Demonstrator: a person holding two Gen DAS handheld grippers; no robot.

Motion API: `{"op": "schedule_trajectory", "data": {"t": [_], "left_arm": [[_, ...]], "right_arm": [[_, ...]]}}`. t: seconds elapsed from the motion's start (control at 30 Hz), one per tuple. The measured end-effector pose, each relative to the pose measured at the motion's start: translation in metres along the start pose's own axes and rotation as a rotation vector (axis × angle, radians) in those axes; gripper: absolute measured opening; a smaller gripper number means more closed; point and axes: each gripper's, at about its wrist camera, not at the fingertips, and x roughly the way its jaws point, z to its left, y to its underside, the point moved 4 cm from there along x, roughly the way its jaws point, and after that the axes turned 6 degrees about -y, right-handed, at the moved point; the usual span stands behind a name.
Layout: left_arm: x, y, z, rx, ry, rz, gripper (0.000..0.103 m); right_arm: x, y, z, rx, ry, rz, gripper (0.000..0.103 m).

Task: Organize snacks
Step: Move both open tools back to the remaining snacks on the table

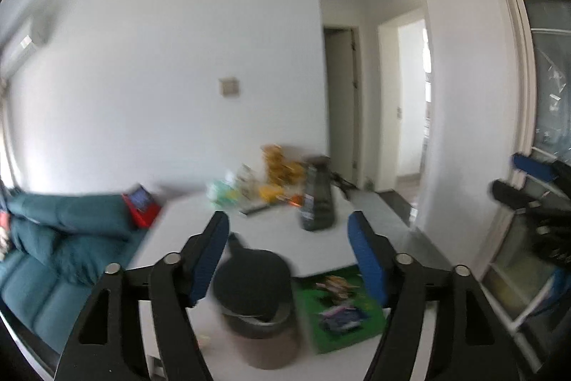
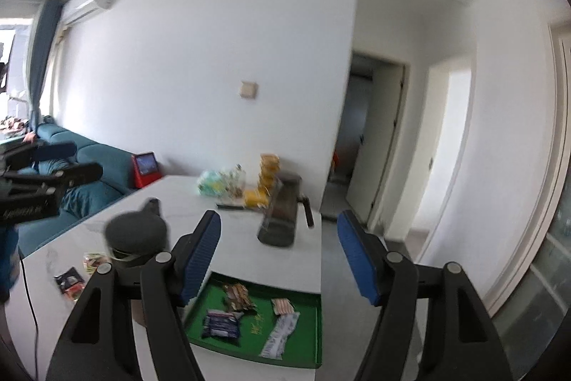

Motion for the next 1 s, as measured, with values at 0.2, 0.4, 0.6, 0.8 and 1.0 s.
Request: {"op": "schedule_trajectory", "data": {"t": [0.2,0.4,0.6,0.8,1.0], "left_arm": [[-0.033,0.013,0.093,-0.003,-0.137,-0.038,0.070],[-0.039,0.047,0.195,-0.040,-0.265,0.011,0.070],[-0.026,0.088,0.266,-0.054,-0.337,0.090,0.070],[0.007,0.150,0.301,-0.075,-0.305,0.254,0.070],[0.044,0.207,0.299,-0.069,-0.222,0.396,0.070]], "right_arm": [[-0.032,-0.013,0.059,-0.041,-0.059,-0.063,0.103],[-0.033,-0.027,0.126,-0.067,-0.094,-0.082,0.103],[-0.011,-0.026,0.193,-0.042,-0.156,-0.053,0.103],[0.047,0.024,0.264,0.035,-0.233,0.104,0.103],[0.094,0.078,0.312,0.125,-0.292,0.244,0.103]]}}
